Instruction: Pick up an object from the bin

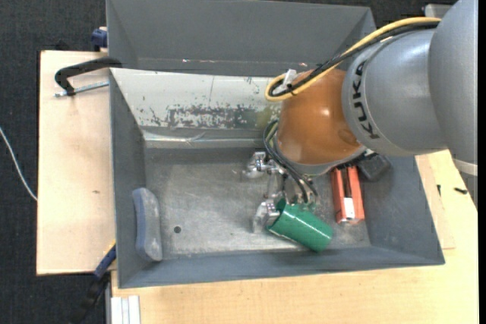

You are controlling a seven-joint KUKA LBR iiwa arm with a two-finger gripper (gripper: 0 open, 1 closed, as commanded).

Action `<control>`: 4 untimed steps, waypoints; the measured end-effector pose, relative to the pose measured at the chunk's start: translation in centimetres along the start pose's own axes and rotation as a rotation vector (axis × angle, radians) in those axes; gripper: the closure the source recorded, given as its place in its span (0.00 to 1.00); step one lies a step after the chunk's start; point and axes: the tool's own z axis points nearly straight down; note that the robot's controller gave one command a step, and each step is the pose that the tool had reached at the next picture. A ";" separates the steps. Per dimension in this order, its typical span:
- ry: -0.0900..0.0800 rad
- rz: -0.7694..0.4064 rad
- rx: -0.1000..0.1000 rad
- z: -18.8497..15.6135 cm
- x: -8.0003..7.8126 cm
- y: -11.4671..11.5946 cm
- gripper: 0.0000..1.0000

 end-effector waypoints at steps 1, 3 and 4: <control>-0.002 -0.067 -0.001 0.7 1.7 -4.5 0.00; -0.005 -0.286 0.000 -0.5 2.0 -8.9 0.00; -0.007 -0.440 -0.018 -1.2 3.3 -10.9 0.00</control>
Offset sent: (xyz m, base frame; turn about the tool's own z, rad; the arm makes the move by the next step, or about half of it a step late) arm -0.0296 -0.0606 -0.0013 -0.3278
